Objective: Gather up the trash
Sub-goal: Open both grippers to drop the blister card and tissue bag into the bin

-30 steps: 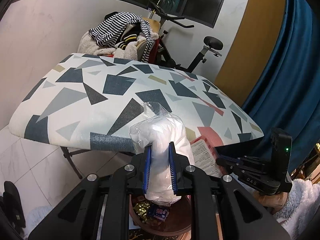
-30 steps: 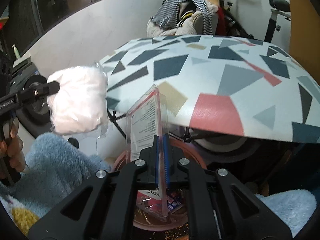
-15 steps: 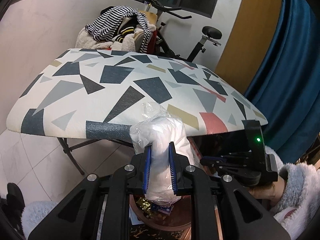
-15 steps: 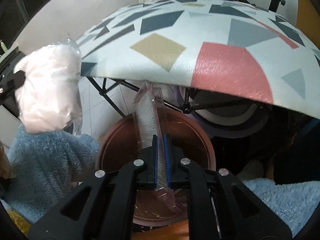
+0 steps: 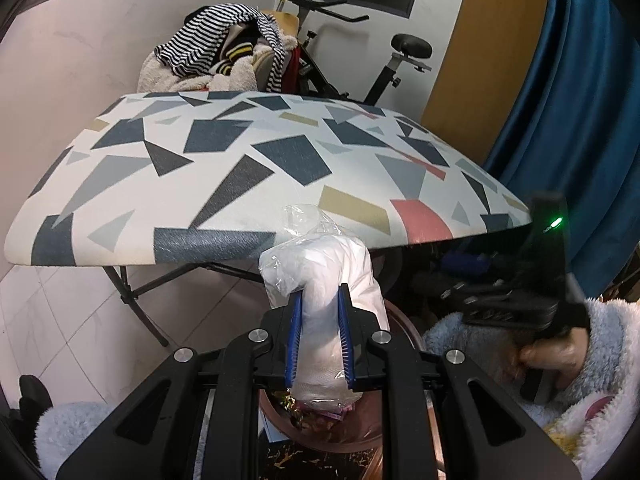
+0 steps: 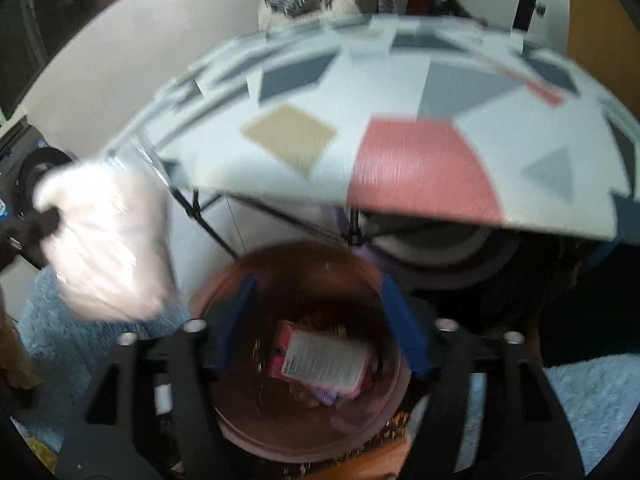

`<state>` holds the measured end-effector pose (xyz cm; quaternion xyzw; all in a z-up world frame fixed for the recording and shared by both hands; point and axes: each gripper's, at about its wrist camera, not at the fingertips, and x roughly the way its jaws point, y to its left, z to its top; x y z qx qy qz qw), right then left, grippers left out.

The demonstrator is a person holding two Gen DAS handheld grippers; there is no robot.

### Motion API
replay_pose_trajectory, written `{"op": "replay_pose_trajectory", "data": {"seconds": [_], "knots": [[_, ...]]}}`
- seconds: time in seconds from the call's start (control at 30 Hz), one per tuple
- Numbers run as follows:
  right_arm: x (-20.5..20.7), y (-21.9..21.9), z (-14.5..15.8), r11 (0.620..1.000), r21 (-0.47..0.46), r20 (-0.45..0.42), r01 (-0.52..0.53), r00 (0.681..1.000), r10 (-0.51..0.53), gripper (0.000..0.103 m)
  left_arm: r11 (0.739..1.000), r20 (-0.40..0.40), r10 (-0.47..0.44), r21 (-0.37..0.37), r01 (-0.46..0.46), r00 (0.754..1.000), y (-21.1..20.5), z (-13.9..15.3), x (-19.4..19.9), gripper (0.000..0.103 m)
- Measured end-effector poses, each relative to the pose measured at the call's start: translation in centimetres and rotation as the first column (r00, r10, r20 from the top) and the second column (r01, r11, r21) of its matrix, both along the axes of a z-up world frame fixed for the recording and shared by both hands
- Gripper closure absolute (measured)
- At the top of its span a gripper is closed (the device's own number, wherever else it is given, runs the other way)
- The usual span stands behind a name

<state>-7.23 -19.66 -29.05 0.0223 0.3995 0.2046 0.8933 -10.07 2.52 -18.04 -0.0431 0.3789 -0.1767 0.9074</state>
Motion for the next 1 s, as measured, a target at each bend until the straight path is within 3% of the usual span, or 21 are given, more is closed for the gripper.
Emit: {"op": "replay_pose_trajectory", "data": {"seconds": [0.03, 0.13, 0.27, 0.43, 0.57, 0.77, 1.0], "knots": [[-0.3, -0.3, 0.7, 1.000, 0.011, 0.040, 0.005, 0.999, -0.006, 0.012, 1.000, -0.010, -0.005, -0.002, 0.005, 1.000, -0.1, -0.2, 0.1, 0.086], [0.2, -0.9, 2.2, 1.000, 0.026, 0.090, 0.013, 0.996, -0.015, 0.006, 0.999, -0.059, -0.035, -0.012, 0.035, 0.998, -0.5, -1.0, 1.0, 0.086], [2.0, -1.9, 4.0, 0.999, 0.032, 0.122, -0.002, 0.993, -0.002, 0.006, 0.998, -0.086, -0.060, -0.008, 0.060, 0.995, -1.2, -1.6, 2.1, 0.085], [3.9, -3.0, 5.8, 1.000, -0.008, 0.199, -0.002, 0.980, 0.003, 0.006, 0.995, -0.061, -0.097, -0.010, 0.097, 0.993, -2.0, -2.6, 3.2, 0.085], [4.6, -4.3, 5.3, 0.997, 0.049, 0.167, 0.058, 0.984, -0.065, 0.006, 0.994, -0.060, -0.113, -0.002, 0.113, 0.992, -2.3, -4.0, 3.4, 0.085], [4.7, -4.6, 5.1, 0.994, 0.055, 0.172, 0.096, 0.980, -0.104, 0.006, 0.990, -0.085, -0.137, 0.026, 0.140, 0.987, -3.2, -5.3, 3.6, 0.085], [5.0, -4.4, 4.8, 0.996, 0.039, 0.167, 0.074, 0.983, -0.080, 0.006, 0.974, -0.229, -0.156, 0.129, 0.189, 0.961, -5.5, -9.3, 4.9, 0.084]]}}
